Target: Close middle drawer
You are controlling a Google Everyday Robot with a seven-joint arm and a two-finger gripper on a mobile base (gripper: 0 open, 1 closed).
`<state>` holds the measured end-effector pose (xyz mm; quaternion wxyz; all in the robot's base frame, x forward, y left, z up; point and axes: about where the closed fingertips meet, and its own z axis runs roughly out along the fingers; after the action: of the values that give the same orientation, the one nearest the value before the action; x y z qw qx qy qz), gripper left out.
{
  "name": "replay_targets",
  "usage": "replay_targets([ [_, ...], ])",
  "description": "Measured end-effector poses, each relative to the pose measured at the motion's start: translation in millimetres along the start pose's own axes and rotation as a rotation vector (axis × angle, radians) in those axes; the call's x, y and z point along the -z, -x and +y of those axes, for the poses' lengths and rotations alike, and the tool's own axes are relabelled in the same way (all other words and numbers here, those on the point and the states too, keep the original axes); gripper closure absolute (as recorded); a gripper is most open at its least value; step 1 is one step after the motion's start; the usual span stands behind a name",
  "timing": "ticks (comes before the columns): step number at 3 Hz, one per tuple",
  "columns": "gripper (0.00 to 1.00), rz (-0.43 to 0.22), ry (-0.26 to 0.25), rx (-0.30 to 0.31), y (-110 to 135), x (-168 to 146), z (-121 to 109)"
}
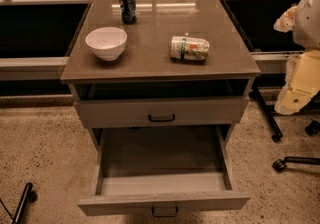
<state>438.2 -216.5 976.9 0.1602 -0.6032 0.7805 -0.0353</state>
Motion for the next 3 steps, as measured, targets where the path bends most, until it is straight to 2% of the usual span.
replay_targets([
  [2,0.0,-0.004,0.013,0.007,8,-9,-5],
  [3,0.0,-0.078,0.093,0.042,42,-64,8],
])
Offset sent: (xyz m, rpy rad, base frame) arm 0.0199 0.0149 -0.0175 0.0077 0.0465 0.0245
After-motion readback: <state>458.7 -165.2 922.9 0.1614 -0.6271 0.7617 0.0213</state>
